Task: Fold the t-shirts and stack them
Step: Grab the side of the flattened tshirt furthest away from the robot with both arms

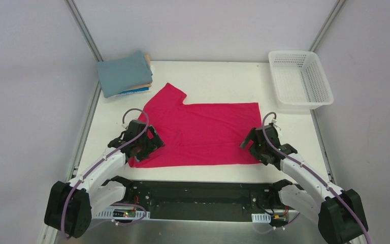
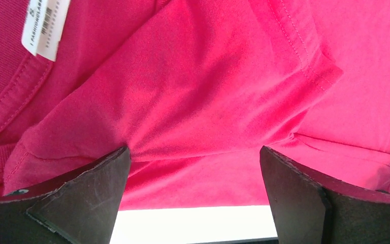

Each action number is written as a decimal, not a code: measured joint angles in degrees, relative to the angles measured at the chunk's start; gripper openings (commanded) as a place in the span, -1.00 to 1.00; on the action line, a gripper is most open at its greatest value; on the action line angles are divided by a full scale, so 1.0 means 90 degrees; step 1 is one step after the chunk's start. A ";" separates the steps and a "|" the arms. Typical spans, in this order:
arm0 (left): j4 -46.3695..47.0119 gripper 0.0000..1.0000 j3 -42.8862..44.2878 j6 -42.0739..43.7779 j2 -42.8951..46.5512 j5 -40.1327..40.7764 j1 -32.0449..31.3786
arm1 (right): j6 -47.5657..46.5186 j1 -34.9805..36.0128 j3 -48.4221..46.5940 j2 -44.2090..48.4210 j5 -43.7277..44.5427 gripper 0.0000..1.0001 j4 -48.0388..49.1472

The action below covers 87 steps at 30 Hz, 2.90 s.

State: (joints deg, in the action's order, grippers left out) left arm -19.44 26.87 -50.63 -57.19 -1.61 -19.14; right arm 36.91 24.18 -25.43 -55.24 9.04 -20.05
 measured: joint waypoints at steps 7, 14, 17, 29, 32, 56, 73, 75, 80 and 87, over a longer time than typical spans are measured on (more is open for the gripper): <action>-0.0690 0.98 -0.0053 -0.0097 0.0850 -0.0209 0.0000 | 0.0063 0.0000 0.0095 0.0767 -0.0226 0.99 -0.0780; -0.1173 0.98 0.1899 0.0410 0.0316 -0.0158 -0.0002 | -0.0257 -0.0070 -0.1241 0.0549 0.0359 0.99 -0.1239; -0.0976 0.98 0.3400 0.0782 -0.0801 0.0211 0.0002 | -0.0410 -0.0206 -0.1984 0.0078 0.0758 0.99 -0.0860; -0.1180 0.78 1.0426 0.2446 -0.7934 0.0471 0.0670 | -0.0777 -0.1073 -0.3893 -0.3172 0.0957 0.99 0.0182; -0.1331 0.63 1.1261 0.2805 -0.8862 0.0673 0.0704 | -0.0940 -0.1083 -0.4180 -0.3551 0.0959 0.99 0.0197; -0.1659 -1.00 1.1589 0.3342 -0.9729 0.0665 0.0704 | -0.1571 -0.1377 -0.5299 -0.5129 0.1360 0.90 0.0158; -0.1610 -1.00 1.0224 0.3152 -0.8682 0.0644 0.0580 | -0.1700 -0.1532 -0.6691 -0.6934 0.1649 0.39 -0.0180; -0.1603 -1.00 1.0003 0.3070 -0.8473 0.0641 0.0576 | -0.1634 -0.1549 -0.6856 -0.7004 0.1673 0.35 -0.0398; -0.1586 -1.00 0.9678 0.3004 -0.8121 0.0634 0.0578 | -0.1474 -0.1571 -0.7011 -0.7084 0.1622 0.29 -0.0750; -0.1581 -1.00 0.9389 0.2980 -0.7825 0.0622 0.0578 | -0.1290 -0.1574 -0.7223 -0.7300 0.1617 0.19 -0.1192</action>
State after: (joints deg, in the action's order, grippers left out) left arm -33.67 111.37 -23.81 -127.61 3.99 -13.93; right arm 25.30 10.02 -90.43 -120.95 23.59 -30.79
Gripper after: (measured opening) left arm 0.004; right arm 0.627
